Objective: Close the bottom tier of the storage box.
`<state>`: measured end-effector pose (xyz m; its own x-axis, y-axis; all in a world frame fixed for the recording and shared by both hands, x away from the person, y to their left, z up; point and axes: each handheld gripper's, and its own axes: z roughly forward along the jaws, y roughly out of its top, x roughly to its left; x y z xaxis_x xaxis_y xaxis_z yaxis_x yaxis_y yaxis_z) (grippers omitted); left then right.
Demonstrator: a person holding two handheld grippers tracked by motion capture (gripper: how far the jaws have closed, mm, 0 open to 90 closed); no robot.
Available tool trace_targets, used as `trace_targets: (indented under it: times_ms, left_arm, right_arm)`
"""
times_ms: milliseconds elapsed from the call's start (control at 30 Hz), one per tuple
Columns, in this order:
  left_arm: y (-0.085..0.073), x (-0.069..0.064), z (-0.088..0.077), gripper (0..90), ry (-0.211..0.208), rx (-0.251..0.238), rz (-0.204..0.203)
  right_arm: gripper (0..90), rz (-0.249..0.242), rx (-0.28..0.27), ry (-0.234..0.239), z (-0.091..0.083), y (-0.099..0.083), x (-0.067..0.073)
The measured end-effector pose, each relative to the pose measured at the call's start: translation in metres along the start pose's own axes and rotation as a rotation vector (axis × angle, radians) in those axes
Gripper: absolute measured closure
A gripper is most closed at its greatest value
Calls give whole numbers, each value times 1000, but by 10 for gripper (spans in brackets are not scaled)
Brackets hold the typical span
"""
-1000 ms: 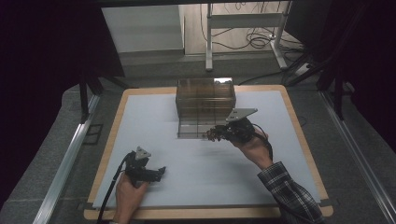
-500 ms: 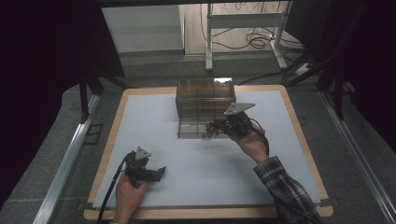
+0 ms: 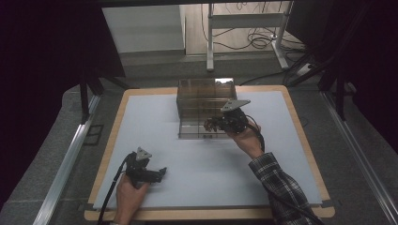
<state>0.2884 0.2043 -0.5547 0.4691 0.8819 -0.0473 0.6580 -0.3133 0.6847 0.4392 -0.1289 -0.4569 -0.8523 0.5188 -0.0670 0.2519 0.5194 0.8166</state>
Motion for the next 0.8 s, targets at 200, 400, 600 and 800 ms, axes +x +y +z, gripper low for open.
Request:
trace_targets:
  times_ms: [200, 400, 600, 800]
  left_arm:
    - [0, 0, 0, 0, 0, 0, 0]
    - [0, 0, 0, 0, 0, 0, 0]
    - [0, 0, 0, 0, 1, 0, 0]
    - [0, 0, 0, 0, 0, -1, 0]
  right_arm:
    - [808, 10, 5, -5, 10, -3, -4]
    - [808, 15, 14, -7, 21, -6, -5]
    - [808, 13, 22, -3, 31, -8, -4]
    - [808, 13, 24, -3, 39, -11, -4]
